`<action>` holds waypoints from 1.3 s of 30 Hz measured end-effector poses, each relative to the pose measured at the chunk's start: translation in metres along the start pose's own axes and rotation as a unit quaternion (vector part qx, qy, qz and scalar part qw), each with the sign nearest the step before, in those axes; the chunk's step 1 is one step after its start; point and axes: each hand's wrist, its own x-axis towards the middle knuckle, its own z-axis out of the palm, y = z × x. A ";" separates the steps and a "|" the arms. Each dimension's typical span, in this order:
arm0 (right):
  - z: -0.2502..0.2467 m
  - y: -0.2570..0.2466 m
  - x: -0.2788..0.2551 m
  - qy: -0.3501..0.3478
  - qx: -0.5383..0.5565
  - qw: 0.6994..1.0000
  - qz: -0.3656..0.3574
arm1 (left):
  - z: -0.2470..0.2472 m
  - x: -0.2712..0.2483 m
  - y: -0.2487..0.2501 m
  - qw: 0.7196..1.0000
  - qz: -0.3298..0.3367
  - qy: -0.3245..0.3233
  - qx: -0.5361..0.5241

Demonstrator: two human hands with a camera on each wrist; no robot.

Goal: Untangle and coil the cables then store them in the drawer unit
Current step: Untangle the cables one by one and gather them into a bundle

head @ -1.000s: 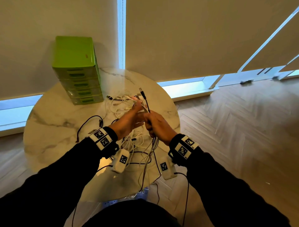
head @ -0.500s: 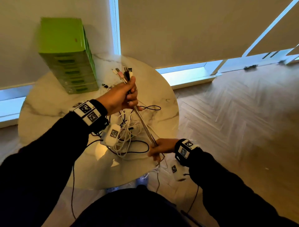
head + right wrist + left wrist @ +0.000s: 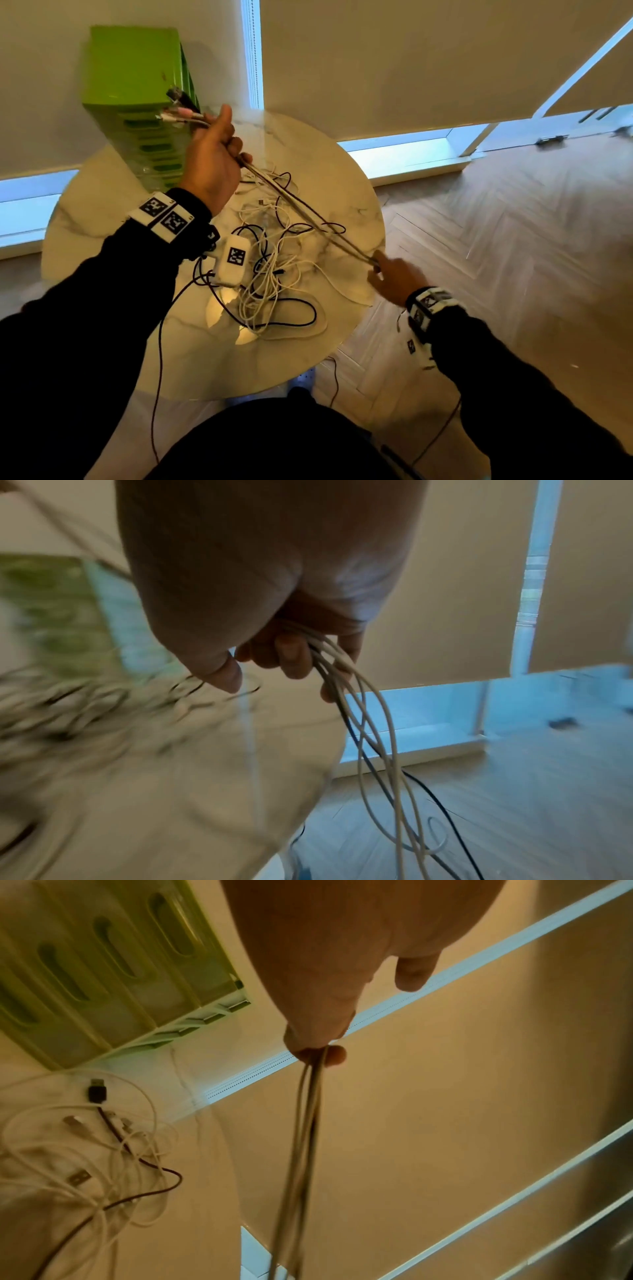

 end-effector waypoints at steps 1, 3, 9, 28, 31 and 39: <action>0.010 -0.012 -0.004 -0.044 -0.024 0.998 -0.026 | 0.004 0.002 0.002 1.000 0.005 0.025 -0.002; 0.031 -0.039 -0.012 -0.129 -0.088 0.984 -0.090 | 0.011 0.004 0.000 0.998 0.004 0.063 0.005; 0.055 -0.092 -0.021 -0.382 -0.002 0.918 -0.101 | 0.007 -0.005 -0.027 0.995 -0.022 0.051 0.077; 0.010 -0.073 0.143 -0.231 0.352 0.907 -0.034 | -0.029 -0.035 -0.029 0.987 -0.033 0.128 0.094; 0.031 -0.075 0.157 -0.137 0.145 0.977 -0.080 | -0.032 -0.041 -0.035 0.986 -0.031 0.136 0.096; 0.037 -0.093 0.159 -0.121 0.076 0.987 -0.076 | -0.020 -0.059 -0.054 0.984 -0.046 0.116 0.129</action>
